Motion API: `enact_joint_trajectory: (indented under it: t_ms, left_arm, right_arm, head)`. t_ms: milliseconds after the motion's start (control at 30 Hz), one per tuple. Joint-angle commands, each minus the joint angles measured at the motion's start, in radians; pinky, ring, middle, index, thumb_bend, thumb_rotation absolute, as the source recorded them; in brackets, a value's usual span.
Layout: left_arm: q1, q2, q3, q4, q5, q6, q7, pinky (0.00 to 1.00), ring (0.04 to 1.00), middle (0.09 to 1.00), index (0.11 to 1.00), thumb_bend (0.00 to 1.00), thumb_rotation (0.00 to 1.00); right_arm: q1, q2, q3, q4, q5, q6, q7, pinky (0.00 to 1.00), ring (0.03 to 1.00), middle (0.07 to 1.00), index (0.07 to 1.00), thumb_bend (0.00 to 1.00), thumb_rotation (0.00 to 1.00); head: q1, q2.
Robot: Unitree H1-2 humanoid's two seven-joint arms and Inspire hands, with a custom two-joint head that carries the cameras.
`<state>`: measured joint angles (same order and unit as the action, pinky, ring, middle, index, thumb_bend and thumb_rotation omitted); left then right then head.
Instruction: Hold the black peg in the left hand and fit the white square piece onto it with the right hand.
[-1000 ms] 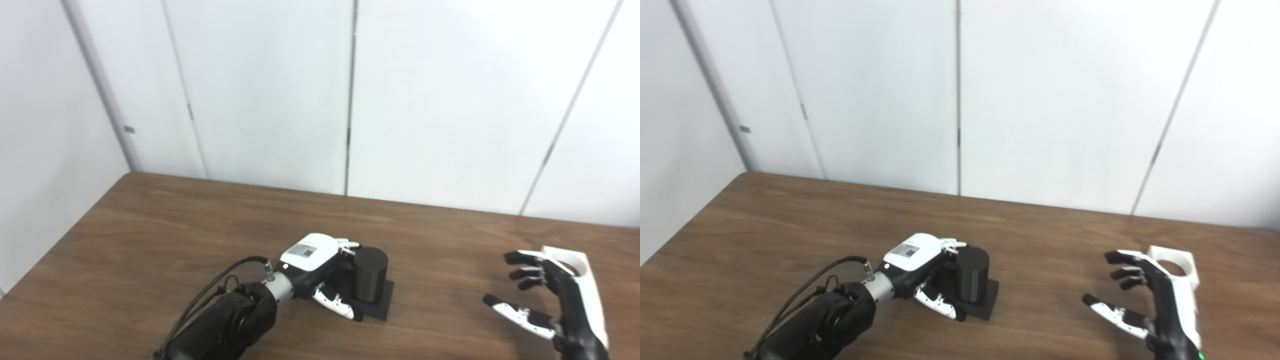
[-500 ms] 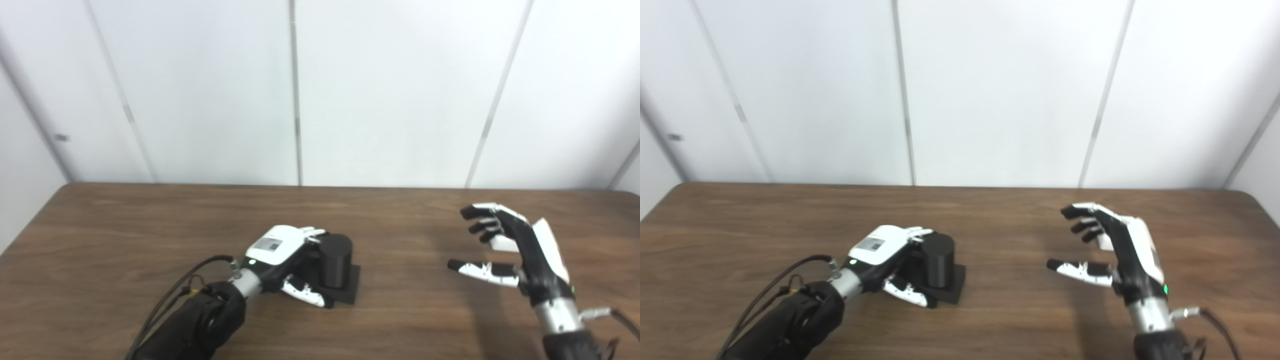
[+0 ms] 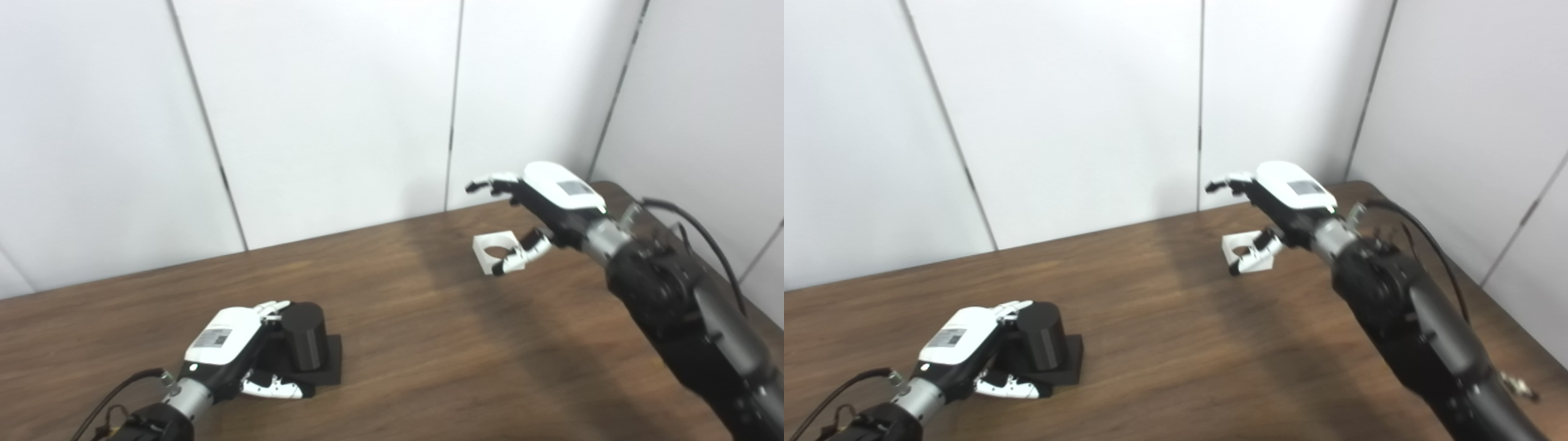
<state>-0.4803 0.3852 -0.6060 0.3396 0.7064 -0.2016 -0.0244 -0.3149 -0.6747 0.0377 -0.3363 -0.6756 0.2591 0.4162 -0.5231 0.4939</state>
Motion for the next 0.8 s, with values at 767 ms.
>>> enact_joint_trajectory:
  t_ms: [767]
  left_arm:
    - [0.075,0.043,-0.078,0.219,0.066,-0.129,0.006,0.85,0.915,0.912,0.493,0.52,0.08]
  right_arm:
    - [-0.250,-0.007,0.135,0.414,-0.172,0.041,0.042,0.84,0.896,0.909,0.849,0.90,0.14]
  head:
    - [-0.047,-0.035]
